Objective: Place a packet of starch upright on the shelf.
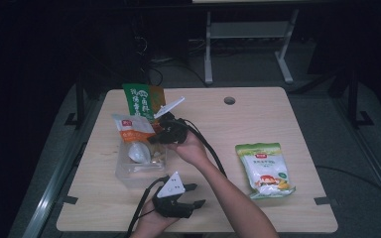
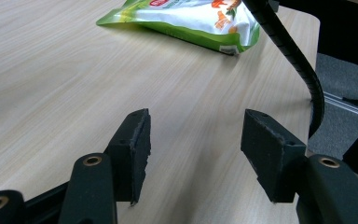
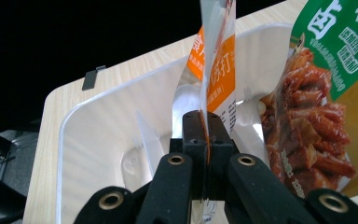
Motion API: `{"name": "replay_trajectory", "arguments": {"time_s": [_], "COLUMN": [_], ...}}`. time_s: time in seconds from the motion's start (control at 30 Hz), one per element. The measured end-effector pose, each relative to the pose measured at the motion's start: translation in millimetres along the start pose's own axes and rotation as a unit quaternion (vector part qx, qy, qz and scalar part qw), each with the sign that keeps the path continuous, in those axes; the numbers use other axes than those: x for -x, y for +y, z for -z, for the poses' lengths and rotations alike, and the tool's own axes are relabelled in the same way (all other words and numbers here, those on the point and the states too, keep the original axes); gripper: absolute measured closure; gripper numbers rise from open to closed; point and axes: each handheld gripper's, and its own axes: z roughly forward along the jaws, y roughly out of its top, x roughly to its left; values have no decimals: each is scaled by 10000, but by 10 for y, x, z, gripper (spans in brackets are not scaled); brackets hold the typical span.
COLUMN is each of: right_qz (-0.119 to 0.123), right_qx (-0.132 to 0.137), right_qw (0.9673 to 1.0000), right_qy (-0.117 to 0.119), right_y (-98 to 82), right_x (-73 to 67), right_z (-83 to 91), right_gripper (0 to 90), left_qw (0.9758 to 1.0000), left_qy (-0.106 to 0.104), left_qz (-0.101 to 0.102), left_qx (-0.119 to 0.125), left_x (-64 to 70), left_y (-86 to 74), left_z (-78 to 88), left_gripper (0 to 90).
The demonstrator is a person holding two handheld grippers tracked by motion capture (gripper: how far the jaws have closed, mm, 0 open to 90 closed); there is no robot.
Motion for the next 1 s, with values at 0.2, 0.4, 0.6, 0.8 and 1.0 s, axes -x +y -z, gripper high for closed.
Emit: {"name": "replay_trajectory", "arguments": {"time_s": [0.2, 0.4, 0.6, 0.8, 1.0], "right_qz": [-29, 35, 28, -25, 45], "right_qx": [-106, -282, -336, -406, -510], "right_qw": [9999, 9996, 9994, 9991, 9986], "right_qy": [13, 2, 42, 71, 101], "right_y": [-16, -43, -86, -147, -108], "right_x": [7, -1, 6, 7, 10], "right_z": [-23, -67, -74, -84, -107], "right_gripper": [862, 889, 892, 893, 824], "left_qw": [10000, 10000, 10000, 10000, 10000], "left_qy": [-9, -18, -18, -36, -45], "left_qz": [-3, -20, -16, -16, -9], "left_qx": [-4, -14, -21, -31, -28], "left_x": [6, 5, 8, 10, 12], "left_y": [0, -2, -3, -4, -4], "left_z": [-9, -21, -24, -36, -38], "left_gripper": [423, 423, 423, 423, 423]}}
